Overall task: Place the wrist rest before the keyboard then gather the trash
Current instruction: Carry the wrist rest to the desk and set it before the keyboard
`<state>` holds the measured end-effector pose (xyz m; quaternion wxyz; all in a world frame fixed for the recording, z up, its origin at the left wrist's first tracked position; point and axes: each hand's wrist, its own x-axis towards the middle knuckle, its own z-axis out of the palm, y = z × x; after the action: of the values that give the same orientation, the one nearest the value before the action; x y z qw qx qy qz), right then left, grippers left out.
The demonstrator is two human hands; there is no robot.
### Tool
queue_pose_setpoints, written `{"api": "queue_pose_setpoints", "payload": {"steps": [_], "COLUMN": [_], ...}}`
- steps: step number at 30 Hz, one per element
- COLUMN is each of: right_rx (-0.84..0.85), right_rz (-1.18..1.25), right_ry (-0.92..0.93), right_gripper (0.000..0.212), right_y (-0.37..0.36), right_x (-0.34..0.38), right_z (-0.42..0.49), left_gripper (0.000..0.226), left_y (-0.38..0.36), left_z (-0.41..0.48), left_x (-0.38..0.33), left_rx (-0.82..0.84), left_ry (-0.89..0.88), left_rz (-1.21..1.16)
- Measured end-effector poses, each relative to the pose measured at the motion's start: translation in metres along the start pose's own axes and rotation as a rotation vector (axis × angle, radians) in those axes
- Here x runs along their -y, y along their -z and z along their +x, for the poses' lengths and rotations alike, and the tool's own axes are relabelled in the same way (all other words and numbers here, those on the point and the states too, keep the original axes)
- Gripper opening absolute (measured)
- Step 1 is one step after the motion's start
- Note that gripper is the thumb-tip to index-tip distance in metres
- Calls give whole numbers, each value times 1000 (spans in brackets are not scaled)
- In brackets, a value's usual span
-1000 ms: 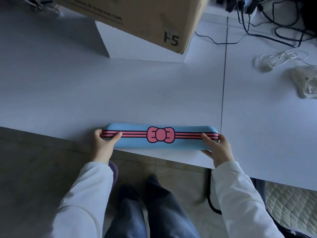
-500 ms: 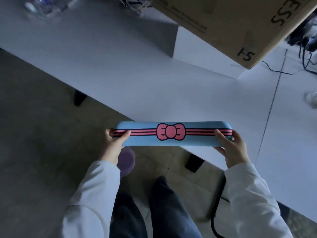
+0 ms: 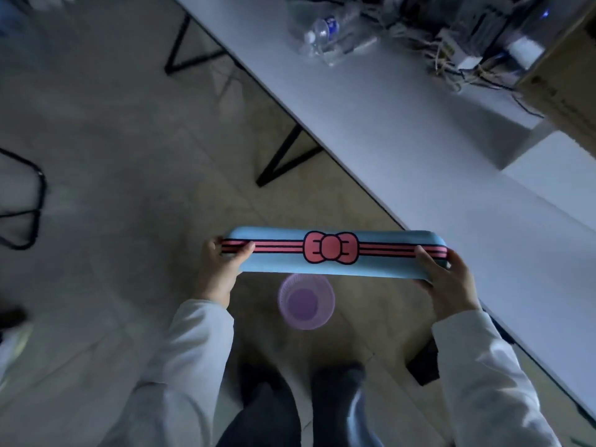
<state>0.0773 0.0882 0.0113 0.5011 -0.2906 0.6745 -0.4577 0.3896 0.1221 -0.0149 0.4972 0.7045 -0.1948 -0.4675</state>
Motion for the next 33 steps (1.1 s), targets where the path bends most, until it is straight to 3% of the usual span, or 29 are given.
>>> {"api": "queue_pose_setpoints", "payload": {"steps": [4,8,13,18,21,28,33], "right_rx": [88,169,286,363,384,399,406], "right_rz": [-38,-66,-88,-109,-119,-102,-109], "right_ry": [11,16,30,35,33,11,3], "right_gripper": [9,14,25,10,16,28,30], "right_y": [-76,-143,-215,-275,-309,-399,-457], "right_x": [4,10,16,23,30,63,93], "right_z": [-19,-31,-39,-28,-12,41,76], "left_gripper": [41,31,46,32,24,27,50], "left_y": [79,139,195,221,231,241,244], "left_z": [15,27,39,64,93,183,239], "left_x": [-13,-19,-21,-32,-42,-99,-135], "left_rx": [-69,-153,-246,-340,-373,-407,-417], "left_ry": [-19,-39,-41,-19,-13,-36,-35], "left_rz": [11,-19,-97,-168,-178,-166,-167]}}
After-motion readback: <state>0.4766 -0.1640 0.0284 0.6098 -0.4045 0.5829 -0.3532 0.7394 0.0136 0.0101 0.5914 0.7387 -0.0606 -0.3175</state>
